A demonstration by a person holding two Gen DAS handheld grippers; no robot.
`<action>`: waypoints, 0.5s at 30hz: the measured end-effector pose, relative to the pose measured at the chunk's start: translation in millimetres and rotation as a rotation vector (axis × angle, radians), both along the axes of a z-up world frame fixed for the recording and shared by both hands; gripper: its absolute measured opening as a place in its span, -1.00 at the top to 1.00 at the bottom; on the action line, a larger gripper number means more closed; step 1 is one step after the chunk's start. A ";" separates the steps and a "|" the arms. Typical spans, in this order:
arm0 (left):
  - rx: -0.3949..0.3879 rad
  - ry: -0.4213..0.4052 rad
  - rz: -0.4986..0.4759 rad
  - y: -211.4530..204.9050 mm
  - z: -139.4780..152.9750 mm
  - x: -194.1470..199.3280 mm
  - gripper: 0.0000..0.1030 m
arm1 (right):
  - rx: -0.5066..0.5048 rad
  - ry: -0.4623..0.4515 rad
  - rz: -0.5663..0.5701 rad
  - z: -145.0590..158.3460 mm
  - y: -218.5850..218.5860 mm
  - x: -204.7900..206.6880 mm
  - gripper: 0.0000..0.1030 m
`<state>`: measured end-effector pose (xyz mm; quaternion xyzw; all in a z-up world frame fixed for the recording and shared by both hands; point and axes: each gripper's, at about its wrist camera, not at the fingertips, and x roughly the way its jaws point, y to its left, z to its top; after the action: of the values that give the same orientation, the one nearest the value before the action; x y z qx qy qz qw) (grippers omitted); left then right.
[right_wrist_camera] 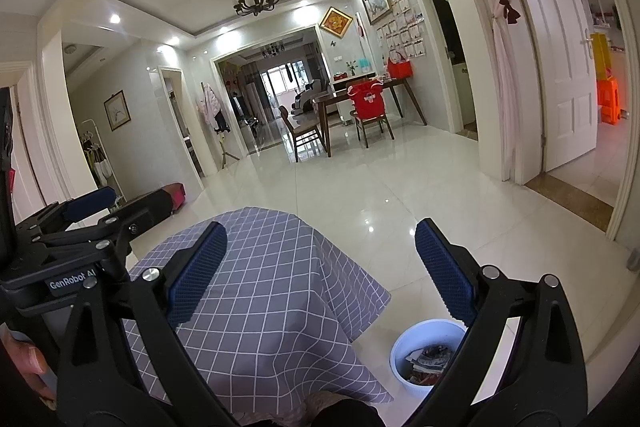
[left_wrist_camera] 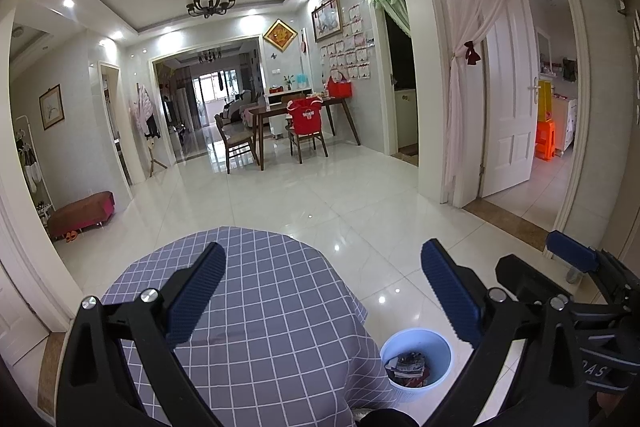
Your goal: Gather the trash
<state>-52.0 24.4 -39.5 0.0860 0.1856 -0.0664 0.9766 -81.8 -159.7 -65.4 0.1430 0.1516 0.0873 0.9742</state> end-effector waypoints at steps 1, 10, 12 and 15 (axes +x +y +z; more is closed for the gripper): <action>-0.001 0.001 0.001 1.2 -1.4 -0.9 -0.87 | 0.000 0.001 0.001 0.4 -1.9 2.2 -0.81; -0.003 0.014 0.010 12.7 -0.3 5.7 -0.87 | -0.003 0.017 0.013 1.1 -0.2 7.3 -0.81; -0.003 0.015 0.011 16.3 -1.4 5.0 -0.87 | -0.005 0.019 0.014 3.0 0.2 9.8 -0.81; -0.005 0.018 0.011 17.2 1.2 8.9 -0.87 | -0.007 0.019 0.016 5.9 -0.1 13.4 -0.81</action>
<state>-43.1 41.6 -38.3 0.0821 0.1945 -0.0621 0.9755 -68.4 -159.8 -59.5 0.1392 0.1621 0.0930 0.9725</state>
